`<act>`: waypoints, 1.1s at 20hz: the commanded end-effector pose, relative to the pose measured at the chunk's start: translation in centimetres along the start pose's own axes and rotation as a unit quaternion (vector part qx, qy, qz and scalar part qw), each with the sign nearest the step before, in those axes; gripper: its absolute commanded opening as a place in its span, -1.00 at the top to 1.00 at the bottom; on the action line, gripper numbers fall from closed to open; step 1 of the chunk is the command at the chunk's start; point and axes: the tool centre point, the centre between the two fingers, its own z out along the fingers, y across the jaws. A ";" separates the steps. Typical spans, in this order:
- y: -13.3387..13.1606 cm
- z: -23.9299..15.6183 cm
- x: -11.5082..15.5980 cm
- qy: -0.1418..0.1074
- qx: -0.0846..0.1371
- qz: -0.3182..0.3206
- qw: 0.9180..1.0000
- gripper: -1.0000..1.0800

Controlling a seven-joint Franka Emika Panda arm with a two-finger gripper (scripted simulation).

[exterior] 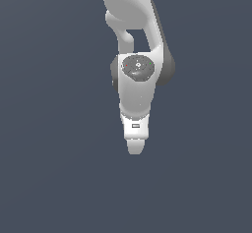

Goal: Pick up the object and move it to a goal position.

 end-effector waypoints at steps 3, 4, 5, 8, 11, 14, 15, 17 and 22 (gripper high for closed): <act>0.9 -4.8 1.5 0.000 0.000 0.000 1.000 1.00; 1.1 -5.9 1.8 0.000 0.000 0.000 1.000 1.00; 1.3 -6.9 2.1 0.001 0.000 0.000 1.000 1.00; 2.0 -9.8 2.9 0.001 0.000 0.000 1.000 1.00; 2.6 -12.4 3.7 0.001 0.000 0.000 1.000 1.00; 3.1 -14.5 4.3 0.000 0.000 0.001 1.000 1.00; 3.2 -15.2 4.5 0.000 0.000 0.001 1.000 1.00; 3.5 -16.2 4.8 0.000 0.000 0.001 1.000 1.00; 4.0 -18.1 5.4 0.000 0.000 0.001 1.000 1.00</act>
